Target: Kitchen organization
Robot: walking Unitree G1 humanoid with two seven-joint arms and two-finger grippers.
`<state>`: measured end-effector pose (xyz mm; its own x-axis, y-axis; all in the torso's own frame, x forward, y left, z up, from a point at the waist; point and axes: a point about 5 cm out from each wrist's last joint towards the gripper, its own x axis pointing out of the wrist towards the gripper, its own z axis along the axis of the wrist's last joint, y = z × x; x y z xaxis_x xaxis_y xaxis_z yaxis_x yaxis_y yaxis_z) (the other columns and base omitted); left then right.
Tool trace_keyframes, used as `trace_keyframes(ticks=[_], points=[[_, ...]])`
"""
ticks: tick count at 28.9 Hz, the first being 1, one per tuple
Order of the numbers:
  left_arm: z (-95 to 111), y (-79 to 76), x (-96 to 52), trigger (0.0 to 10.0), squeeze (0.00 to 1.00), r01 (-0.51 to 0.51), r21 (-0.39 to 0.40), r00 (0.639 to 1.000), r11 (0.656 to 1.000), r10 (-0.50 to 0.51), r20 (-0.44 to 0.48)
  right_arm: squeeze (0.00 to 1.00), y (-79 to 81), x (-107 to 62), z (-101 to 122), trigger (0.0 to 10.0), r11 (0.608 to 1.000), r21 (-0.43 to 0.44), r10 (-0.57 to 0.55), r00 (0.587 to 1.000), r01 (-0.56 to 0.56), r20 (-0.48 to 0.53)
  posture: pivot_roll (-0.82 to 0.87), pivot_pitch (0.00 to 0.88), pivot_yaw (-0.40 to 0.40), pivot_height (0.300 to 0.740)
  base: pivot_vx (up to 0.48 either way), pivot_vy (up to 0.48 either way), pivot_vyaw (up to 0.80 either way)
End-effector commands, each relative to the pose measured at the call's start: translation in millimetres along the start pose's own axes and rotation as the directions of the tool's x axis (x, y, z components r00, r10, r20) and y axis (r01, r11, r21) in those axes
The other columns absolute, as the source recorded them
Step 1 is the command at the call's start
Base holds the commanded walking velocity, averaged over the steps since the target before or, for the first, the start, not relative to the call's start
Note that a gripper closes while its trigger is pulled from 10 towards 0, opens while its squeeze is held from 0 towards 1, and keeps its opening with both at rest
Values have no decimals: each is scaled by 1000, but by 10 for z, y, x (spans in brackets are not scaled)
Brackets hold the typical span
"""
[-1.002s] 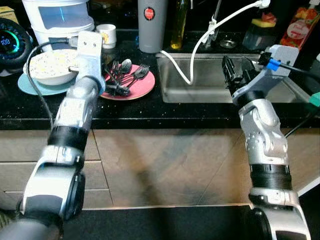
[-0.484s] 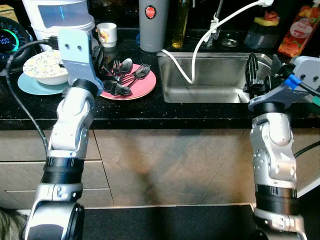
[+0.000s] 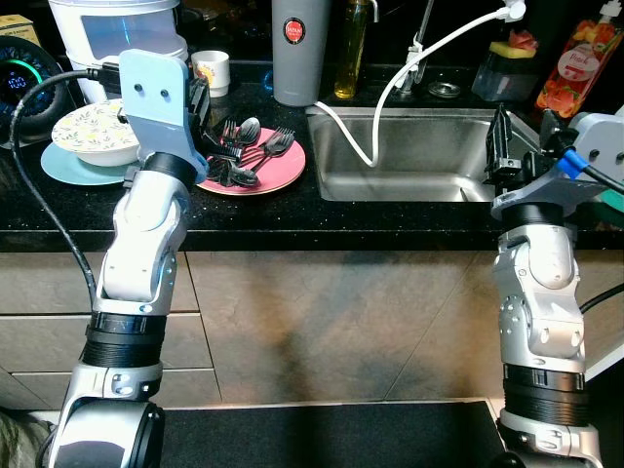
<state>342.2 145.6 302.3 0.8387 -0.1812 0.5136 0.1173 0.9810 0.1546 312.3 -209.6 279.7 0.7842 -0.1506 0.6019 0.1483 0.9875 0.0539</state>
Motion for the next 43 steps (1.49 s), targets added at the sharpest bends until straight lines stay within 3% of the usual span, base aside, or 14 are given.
trace_keyframes(ticks=[1,12,43], points=[[-21,-61,-24,10000,0,13,4,1000,1000,-13,-1,0,-6,-32,16,10000,1000,-4,-7,1000,7,5,67,0,-10,740,0,0,0],[-62,-106,4,10000,0,14,-1,1000,1000,-14,-10,0,-20,-72,-44,10000,1000,3,-27,999,27,-26,59,0,-4,740,0,0,0],[-103,-89,29,10000,0,-7,47,1000,999,8,-14,0,-1,-61,-61,10000,1000,9,-13,999,14,-36,56,0,-9,740,458,0,0]])
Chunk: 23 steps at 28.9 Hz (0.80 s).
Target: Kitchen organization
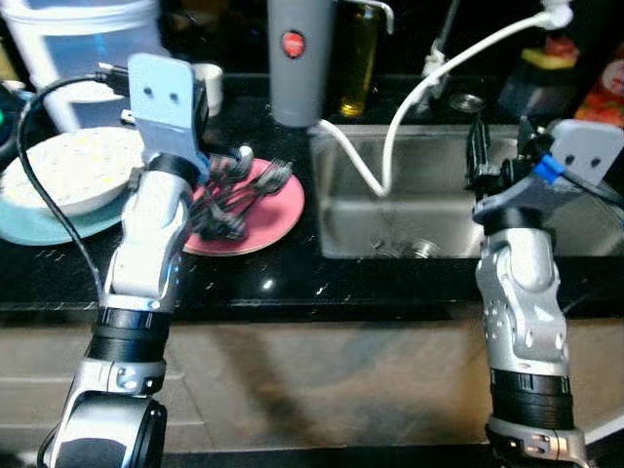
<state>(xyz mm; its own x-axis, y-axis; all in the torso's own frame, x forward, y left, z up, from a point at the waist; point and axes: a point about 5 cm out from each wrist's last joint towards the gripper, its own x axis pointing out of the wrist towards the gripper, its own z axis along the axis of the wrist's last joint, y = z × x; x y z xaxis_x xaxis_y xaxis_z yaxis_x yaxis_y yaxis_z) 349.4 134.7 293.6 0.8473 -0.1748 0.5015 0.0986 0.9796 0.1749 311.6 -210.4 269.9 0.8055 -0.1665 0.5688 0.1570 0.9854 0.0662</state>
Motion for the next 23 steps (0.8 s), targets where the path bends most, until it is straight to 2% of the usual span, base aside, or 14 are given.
trace_keyframes(ticks=[1,3,14,20,23], points=[[1,23,-7,10000,0,-4,16,1000,1000,4,0,0,12,5,12,10000,1000,4,2,1000,-2,4,56,0,-10,740,371,0,0],[3,18,-7,10000,0,-4,12,1000,1000,4,0,0,10,8,11,10000,1000,4,2,1000,-2,3,55,0,-10,740,328,0,0],[26,-30,-13,10000,0,29,-12,1000,1000,-29,-1,0,7,3,12,10000,1000,3,3,1000,-3,3,54,0,-9,740,0,0,0],[19,-29,-9,10000,0,28,0,1000,1000,-28,-14,0,21,3,5,10000,1000,8,7,1000,-7,1,57,0,-8,740,0,0,0],[-2,-30,-10,10000,0,26,8,999,1000,-25,-26,0,31,0,1,10000,1000,11,9,1000,-9,-1,57,0,-8,740,0,-340,0]])
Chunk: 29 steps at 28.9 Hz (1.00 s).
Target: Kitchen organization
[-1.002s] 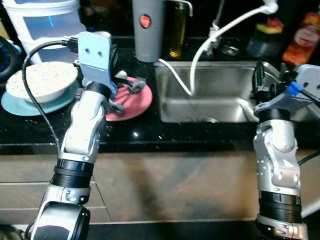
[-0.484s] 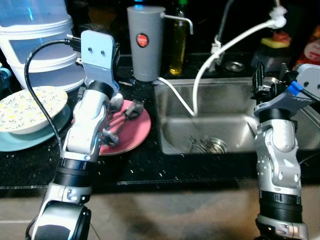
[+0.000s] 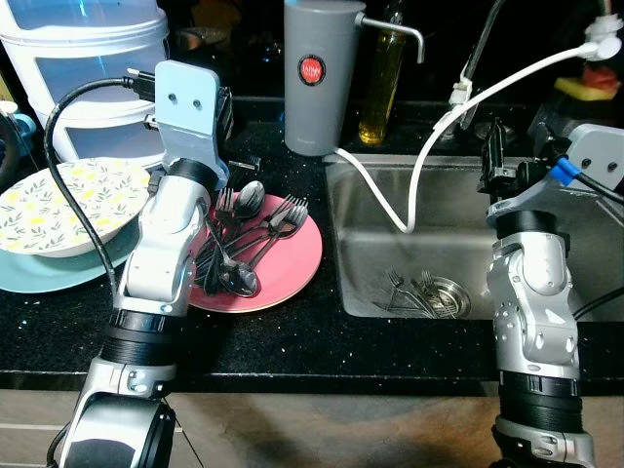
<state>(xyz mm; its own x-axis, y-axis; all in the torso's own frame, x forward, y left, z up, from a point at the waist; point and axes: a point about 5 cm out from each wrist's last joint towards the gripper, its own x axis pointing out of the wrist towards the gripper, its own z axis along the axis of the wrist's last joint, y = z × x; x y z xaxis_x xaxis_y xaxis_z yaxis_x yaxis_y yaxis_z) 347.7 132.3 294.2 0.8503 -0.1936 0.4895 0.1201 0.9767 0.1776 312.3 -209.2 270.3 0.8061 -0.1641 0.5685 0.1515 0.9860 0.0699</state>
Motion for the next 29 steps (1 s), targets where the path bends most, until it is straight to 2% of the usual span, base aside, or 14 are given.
trace_keyframes(ticks=[1,11,29], points=[[-22,-7,-3,10000,0,6,18,1000,1000,-6,-17,0,20,-6,0,10000,1000,5,7,1000,-7,-1,57,0,-8,740,0,-480,0],[-32,6,6,10000,0,-1,20,1000,1000,2,-26,0,23,-11,-2,10000,1000,8,8,1000,-8,-3,61,0,-7,740,0,-465,0],[-40,31,2,10000,0,-14,6,999,1000,14,-42,0,34,-16,-11,10000,1000,12,15,1000,-15,-8,65,3,-9,740,0,0,0]])
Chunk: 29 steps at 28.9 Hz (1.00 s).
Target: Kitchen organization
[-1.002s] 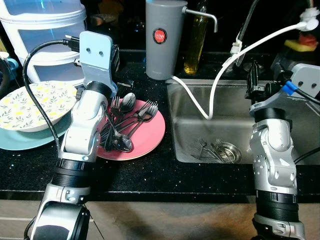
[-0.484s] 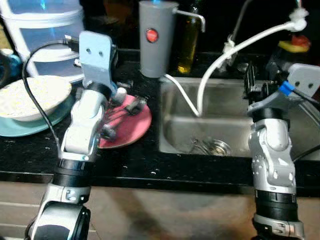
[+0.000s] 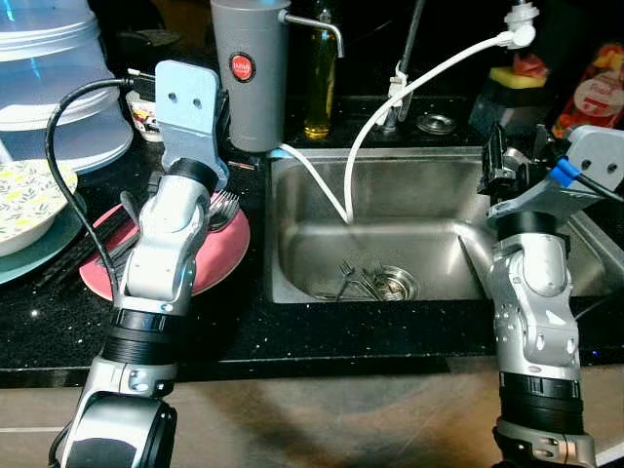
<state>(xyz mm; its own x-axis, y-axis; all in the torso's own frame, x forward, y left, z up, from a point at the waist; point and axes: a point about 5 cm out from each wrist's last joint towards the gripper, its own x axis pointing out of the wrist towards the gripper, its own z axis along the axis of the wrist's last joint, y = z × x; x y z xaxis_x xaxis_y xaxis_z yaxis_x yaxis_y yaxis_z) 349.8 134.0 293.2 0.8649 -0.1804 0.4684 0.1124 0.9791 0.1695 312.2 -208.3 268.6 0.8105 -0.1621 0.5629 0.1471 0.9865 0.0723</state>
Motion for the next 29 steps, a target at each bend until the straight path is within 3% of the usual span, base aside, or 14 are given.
trace_keyframes(ticks=[1,14,29], points=[[-18,18,-7,10000,0,-5,11,1000,1000,5,-15,0,28,-5,1,10000,1000,8,13,1000,-13,-1,65,3,-9,740,0,0,0],[-25,20,-6,10000,0,-8,19,1000,1000,8,-16,0,29,-4,0,10000,1000,7,18,1000,-18,-2,60,0,-10,740,0,-382,0],[-42,0,1,10000,0,-3,-4,999,1000,3,-33,0,33,3,6,10000,1000,5,25,1000,-25,0,56,0,-13,740,0,0,0]])
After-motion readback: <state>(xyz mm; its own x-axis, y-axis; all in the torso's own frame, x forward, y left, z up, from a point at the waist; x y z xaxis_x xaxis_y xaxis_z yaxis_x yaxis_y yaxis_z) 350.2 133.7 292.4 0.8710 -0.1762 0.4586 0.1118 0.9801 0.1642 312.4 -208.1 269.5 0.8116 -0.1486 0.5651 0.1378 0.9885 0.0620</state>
